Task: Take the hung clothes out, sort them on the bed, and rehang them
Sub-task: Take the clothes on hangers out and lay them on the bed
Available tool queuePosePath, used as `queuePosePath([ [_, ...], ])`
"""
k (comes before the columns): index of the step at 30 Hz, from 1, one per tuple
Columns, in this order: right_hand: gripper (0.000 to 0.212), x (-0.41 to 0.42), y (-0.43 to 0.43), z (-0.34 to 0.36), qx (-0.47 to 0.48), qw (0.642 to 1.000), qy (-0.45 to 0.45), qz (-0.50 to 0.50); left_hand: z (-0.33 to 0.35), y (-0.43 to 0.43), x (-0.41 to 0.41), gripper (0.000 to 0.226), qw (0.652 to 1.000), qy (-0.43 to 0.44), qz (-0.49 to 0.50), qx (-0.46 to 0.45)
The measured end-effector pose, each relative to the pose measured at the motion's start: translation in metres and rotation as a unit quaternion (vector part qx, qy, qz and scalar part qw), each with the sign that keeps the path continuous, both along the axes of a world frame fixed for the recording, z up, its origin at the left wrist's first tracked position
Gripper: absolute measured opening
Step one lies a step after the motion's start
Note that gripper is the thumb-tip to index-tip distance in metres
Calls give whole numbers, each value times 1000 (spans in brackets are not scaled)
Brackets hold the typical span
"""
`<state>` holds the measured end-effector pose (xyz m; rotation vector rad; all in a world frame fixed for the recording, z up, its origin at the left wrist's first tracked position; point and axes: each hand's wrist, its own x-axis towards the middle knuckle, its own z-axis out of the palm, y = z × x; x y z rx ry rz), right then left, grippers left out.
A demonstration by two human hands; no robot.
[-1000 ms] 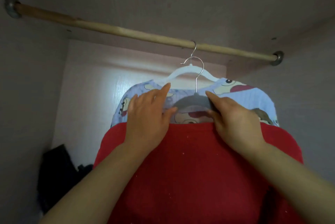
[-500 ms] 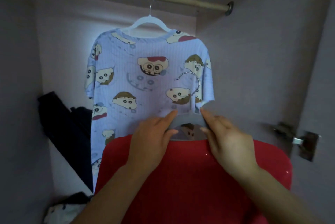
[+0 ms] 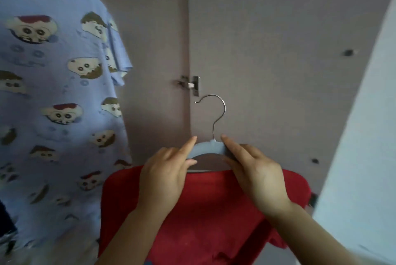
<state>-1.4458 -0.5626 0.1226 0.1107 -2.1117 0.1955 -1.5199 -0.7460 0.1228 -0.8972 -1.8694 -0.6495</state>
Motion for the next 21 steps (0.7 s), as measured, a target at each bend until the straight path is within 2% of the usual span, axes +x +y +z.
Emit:
queuePosePath([
  [6, 41, 159, 42, -28, 0, 986, -60, -156, -37, 74, 106, 39, 983, -74, -166, -25],
  [11, 41, 306, 78, -37, -49, 946, -95, -306, -39, 154, 216, 41, 948, -68, -305, -55],
  [16, 52, 468, 97, -48, -123, 884, -114, -436, -45, 229, 350, 39, 892, -61, -440, -88],
  [21, 53, 661, 93, -60, -189, 806, -76, -555, -47, 288, 534, 43, 808, -45, -570, -143],
])
